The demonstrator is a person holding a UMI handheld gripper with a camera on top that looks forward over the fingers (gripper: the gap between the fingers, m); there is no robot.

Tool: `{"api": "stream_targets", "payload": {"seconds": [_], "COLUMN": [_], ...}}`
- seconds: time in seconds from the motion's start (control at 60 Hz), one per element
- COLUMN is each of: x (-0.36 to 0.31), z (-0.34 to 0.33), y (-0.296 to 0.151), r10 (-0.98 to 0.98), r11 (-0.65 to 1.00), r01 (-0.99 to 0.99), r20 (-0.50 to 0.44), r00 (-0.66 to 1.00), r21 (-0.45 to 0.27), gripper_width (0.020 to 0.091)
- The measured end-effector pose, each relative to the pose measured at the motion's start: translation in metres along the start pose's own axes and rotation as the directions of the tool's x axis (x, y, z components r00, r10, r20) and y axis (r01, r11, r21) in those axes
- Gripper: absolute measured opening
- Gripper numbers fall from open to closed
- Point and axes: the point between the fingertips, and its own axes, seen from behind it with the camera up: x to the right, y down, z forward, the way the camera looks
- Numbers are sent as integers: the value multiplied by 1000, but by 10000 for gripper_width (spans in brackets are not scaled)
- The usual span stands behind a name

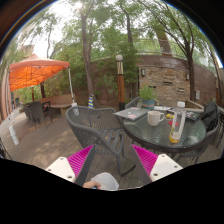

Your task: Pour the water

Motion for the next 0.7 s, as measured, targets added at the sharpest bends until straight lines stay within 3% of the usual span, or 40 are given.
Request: {"api": "stream_targets", "payload": {"seconds": [0.133, 0.283, 0.55, 0.7], "x": [14, 46, 186, 256], "z": [8, 7, 30, 67], "y": [3, 3, -17, -25], "r10": [-1, 14, -11, -20], "r11": [1000, 1000, 998, 994], "r01": [1, -13, 32, 63], "r20": [-19, -105, -357, -432], "r00": [1000, 994, 934, 901], "r21": [3, 14, 55, 86], "gripper_width": [794, 786, 790, 786]}}
